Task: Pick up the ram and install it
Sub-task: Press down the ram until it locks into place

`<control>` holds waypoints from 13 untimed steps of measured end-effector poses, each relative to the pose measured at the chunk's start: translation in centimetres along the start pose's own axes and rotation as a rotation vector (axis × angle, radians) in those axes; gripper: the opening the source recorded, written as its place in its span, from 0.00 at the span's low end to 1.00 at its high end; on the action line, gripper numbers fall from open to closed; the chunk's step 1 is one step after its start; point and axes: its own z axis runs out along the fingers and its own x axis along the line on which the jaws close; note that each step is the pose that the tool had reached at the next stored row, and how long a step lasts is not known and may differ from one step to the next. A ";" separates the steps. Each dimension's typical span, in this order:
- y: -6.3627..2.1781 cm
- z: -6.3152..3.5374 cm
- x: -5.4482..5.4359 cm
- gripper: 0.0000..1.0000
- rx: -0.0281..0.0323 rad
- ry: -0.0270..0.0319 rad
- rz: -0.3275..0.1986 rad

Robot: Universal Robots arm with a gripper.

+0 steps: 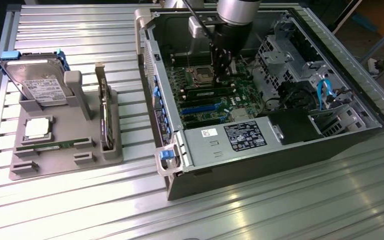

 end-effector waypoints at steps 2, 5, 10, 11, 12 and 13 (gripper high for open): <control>0.65 0.00 0.0 0.11 0.0006 0.0000 0.000; 1.43 0.00 0.0 0.11 0.0012 0.0001 0.000; 1.53 0.01 0.0 0.11 0.0013 0.0000 0.000; 1.54 0.05 0.0 0.11 0.0014 -0.0002 0.000; 1.54 0.12 0.0 0.11 0.0014 -0.0002 0.000; 1.54 0.20 0.0 0.11 0.0013 -0.0001 0.000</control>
